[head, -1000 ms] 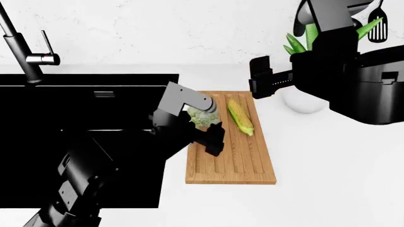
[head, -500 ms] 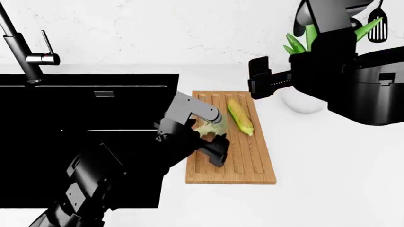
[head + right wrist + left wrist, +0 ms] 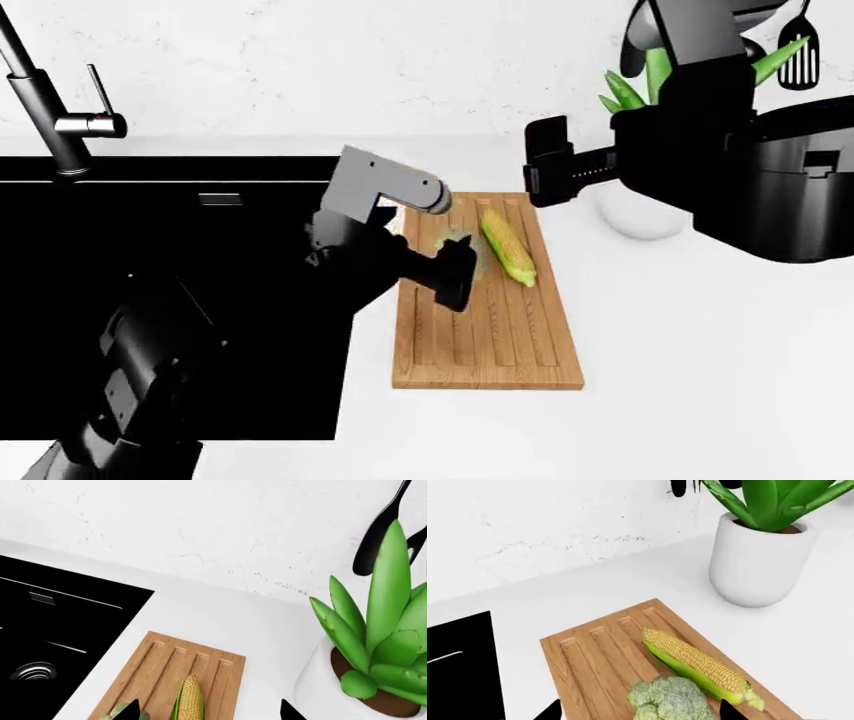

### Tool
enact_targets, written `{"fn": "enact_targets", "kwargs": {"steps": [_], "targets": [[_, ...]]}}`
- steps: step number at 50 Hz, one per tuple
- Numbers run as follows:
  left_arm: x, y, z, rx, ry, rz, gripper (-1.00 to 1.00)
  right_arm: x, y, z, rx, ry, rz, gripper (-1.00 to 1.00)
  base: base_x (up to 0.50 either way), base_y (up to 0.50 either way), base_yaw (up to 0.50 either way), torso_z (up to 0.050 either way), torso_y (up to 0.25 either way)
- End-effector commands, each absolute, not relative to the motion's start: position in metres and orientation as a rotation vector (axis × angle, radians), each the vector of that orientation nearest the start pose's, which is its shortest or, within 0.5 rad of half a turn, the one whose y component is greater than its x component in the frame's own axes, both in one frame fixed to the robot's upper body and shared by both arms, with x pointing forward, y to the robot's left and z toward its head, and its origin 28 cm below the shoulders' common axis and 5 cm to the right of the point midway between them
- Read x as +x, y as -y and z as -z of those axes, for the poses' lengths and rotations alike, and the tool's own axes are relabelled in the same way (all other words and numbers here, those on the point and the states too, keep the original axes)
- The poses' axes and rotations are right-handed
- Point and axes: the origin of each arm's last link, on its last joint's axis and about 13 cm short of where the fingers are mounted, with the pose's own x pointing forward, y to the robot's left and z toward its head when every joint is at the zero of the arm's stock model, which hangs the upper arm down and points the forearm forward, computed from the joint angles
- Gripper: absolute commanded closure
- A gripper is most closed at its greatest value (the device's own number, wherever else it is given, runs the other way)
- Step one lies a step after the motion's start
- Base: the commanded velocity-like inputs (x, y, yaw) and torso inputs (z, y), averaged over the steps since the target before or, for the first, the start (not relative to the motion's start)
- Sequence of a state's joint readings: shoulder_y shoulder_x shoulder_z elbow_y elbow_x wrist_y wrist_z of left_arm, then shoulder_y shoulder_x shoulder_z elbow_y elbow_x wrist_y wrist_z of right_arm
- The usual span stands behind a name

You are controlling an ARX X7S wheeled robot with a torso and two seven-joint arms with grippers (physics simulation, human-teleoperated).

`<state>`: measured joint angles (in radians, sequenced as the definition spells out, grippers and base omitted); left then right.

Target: Pick the vegetables from the sink and place them on the cutting board.

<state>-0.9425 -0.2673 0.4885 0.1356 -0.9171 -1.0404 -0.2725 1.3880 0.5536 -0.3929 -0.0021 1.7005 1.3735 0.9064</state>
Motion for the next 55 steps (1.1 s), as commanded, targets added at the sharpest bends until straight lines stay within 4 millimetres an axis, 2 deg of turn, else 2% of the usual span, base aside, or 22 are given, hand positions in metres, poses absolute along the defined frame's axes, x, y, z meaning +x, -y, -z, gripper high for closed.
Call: {"fn": "enact_targets", "kwargs": {"steps": [1,8,15,21,31,42,55], "targets": [[0.295,-0.169,-0.254,0.015,-0.088,0.515,-1.00,0.274,0.122,-0.333,-0.120,-0.317,-0.249,-1.00,0.00,0.00,0.00,0.000,0.000],[0.281,-0.181,-0.276,-0.008,0.083,0.439,-1.00,0.270,0.120,-0.332,-0.101,-0.279,-0.264,-1.00,0.00,0.00,0.00,0.000,0.000],[0.256,-0.201,-0.296,-0.060,0.235,0.329,-1.00,0.249,0.120,-0.327,-0.089,-0.207,-0.286,-1.00,0.00,0.00,0.00,0.000,0.000],[0.225,-0.214,-0.308,-0.059,0.334,0.276,-1.00,0.225,0.119,-0.328,-0.092,-0.146,-0.289,-1.00,0.00,0.00,0.00,0.000,0.000],[0.189,-0.227,-0.331,-0.045,0.437,0.243,-1.00,0.200,0.122,-0.329,-0.094,-0.094,-0.291,-1.00,0.00,0.00,0.00,0.000,0.000],[0.166,-0.231,-0.332,-0.061,0.494,0.223,-1.00,0.176,0.123,-0.331,-0.067,-0.019,-0.294,-1.00,0.00,0.00,0.00,0.000,0.000],[0.163,-0.237,-0.320,-0.072,0.471,0.195,-1.00,0.140,0.125,-0.338,-0.006,0.147,-0.272,-1.00,0.00,0.00,0.00,0.000,0.000]]}}
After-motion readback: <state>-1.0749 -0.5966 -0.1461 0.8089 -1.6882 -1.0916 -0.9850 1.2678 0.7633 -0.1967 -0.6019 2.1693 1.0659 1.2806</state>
